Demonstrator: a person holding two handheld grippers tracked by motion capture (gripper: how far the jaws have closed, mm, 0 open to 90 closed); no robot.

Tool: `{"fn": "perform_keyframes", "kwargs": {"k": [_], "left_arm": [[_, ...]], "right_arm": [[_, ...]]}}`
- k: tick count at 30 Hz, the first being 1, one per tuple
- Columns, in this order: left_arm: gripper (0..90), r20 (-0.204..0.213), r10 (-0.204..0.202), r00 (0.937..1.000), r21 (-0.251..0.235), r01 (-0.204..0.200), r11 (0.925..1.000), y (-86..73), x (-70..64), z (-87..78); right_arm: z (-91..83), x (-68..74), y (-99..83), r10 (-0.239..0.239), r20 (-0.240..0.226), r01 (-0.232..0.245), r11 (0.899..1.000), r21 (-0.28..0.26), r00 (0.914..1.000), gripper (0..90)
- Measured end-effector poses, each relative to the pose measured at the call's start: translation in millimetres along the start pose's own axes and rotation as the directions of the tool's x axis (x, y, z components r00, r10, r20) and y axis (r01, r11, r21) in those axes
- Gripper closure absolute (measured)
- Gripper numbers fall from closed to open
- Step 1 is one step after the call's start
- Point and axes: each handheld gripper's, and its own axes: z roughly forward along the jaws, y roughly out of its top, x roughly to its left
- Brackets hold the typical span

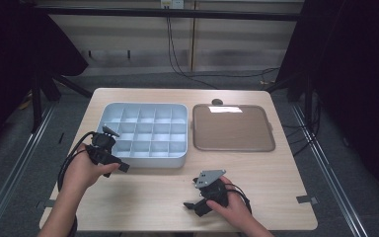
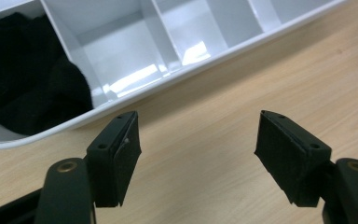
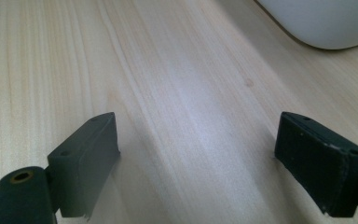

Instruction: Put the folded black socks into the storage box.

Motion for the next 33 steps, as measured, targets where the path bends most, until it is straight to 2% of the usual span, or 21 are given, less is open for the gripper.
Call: {"fn": "perform_keyframes", "kwargs": {"k": [10, 22, 33], "left_arm": [[29.8, 0.037, 0.034, 0.9988, -0.025, -0.033, 0.9992, -5.2, -19.0, 8.7], [29.8, 0.078, 0.041, 0.9961, -0.04, -0.038, 0.9984, -15.3, -28.5, 27.3], [29.2, 0.098, 0.102, 0.9899, -0.054, -0.097, 0.9938, -24.0, -35.8, 45.7]], "right_arm": [[0.0, 0.0, 0.0, -0.001, 0.0, 0.001, 1.0, 0.0, 1.0, 12.9], [0.1, -0.2, -0.1, -0.003, 0.0, 0.003, 1.0, -0.001, 1.0, 12.9], [0.1, -0.1, -0.1, -0.003, 0.0, 0.003, 1.0, -0.001, 1.0, 12.9]]}}
